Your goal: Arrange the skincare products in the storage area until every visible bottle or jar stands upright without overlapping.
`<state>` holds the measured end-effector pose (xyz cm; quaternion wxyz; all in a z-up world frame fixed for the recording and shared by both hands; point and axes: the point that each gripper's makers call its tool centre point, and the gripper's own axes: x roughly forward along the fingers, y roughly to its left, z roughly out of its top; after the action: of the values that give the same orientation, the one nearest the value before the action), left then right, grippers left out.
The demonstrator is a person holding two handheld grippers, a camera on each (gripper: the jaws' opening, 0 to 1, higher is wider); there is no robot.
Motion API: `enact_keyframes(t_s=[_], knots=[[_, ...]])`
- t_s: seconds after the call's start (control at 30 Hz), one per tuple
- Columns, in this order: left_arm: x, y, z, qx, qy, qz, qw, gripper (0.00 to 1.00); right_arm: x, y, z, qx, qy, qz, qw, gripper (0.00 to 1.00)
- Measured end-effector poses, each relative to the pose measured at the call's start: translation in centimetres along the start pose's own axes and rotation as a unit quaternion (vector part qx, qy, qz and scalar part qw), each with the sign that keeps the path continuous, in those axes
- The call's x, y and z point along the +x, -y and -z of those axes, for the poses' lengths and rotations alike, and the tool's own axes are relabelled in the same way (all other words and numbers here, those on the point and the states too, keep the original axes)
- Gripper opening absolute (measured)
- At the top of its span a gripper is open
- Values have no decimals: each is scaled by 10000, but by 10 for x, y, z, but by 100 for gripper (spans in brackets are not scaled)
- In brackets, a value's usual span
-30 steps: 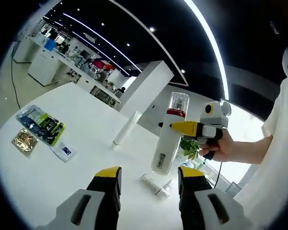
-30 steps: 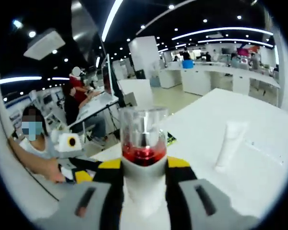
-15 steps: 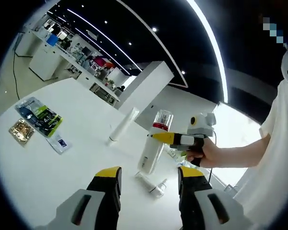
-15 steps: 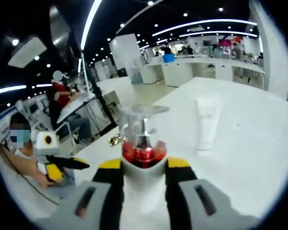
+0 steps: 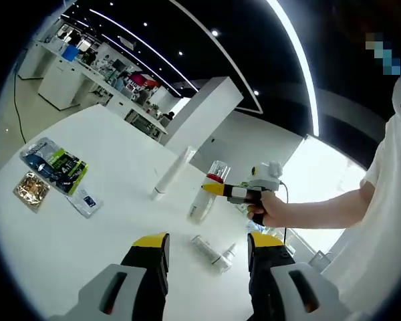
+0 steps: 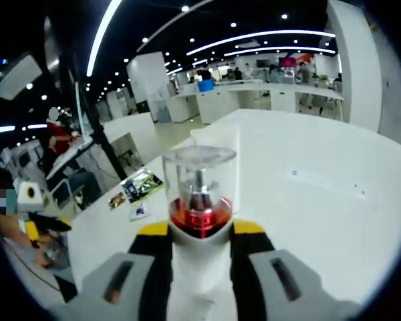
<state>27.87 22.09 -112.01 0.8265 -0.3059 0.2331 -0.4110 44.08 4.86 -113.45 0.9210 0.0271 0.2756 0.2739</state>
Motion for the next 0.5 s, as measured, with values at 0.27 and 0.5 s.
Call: enact_keyframes(t_s=[0.27,0.5], knots=[[5,-3,6,-124,-146,-26,9998,48,13,28,4,-239,-121,184,9995,29],[7,-3,5,-174,-167,-74,9997,48,26,48,-1,-324,-111,287,9990,29]])
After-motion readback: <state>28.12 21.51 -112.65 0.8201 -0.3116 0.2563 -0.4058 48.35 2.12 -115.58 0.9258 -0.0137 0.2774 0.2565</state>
